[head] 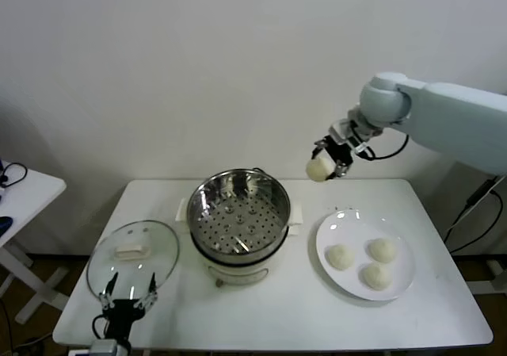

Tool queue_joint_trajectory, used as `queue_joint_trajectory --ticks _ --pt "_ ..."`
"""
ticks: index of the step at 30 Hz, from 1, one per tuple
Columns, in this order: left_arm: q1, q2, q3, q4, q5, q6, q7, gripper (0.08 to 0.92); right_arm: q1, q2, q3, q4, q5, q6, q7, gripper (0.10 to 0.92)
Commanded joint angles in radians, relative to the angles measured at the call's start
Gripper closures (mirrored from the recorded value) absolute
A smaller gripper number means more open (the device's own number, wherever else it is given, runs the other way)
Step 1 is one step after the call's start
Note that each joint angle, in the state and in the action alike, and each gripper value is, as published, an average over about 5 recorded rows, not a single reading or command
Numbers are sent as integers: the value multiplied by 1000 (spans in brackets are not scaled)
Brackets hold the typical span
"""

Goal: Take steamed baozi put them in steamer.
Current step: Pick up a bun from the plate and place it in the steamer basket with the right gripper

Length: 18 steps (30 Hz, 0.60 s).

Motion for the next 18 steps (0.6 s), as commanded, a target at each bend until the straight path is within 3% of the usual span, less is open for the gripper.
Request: queue_joint_trajectory --ticks 1,10,18 --pt "0 -1 1 1 1 0 -1 177 96 113 -46 61 -18 206 -4 339" --pt "-3 -5 0 4 3 1 -2 177 -52 293 -18 -120 -198 346 48 345" --pt "-8 -6 -2 6 2 3 -3 177 -197 417 21 -326 -270 405 80 363"
